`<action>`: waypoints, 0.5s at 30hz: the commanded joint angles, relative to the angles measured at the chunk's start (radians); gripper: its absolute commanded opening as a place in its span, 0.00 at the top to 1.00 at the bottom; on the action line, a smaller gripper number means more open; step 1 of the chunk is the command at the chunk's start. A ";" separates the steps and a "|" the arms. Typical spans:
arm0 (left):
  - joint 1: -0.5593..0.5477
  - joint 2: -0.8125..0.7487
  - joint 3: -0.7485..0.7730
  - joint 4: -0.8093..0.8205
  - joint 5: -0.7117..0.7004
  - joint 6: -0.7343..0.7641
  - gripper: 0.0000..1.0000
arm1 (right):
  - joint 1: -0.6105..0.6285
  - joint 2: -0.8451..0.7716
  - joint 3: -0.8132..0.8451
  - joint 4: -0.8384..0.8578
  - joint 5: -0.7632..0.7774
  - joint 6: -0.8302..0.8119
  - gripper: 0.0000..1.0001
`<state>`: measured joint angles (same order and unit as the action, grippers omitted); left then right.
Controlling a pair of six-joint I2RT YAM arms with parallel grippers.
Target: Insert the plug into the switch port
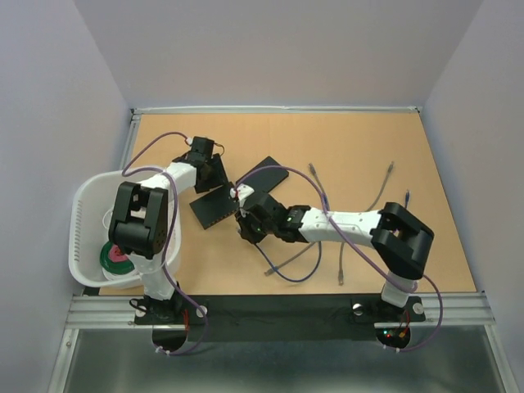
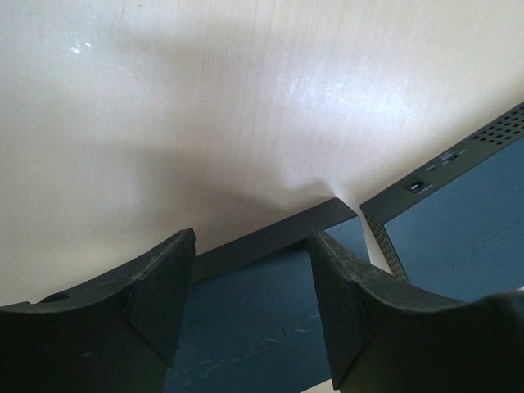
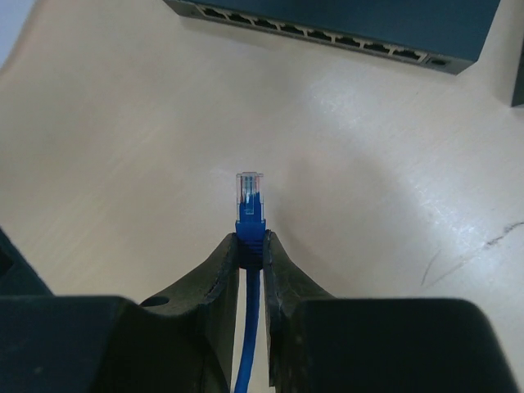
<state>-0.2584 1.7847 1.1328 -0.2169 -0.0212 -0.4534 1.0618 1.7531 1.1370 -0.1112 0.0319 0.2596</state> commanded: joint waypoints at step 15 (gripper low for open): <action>0.001 -0.192 -0.304 0.109 0.245 -0.163 0.31 | 0.004 0.125 0.020 0.104 0.099 0.079 1.00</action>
<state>-0.2535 1.6402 0.8944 -0.0834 0.1394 -0.5621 1.0618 1.8786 1.1370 -0.0647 0.1055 0.3218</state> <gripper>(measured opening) 0.688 0.199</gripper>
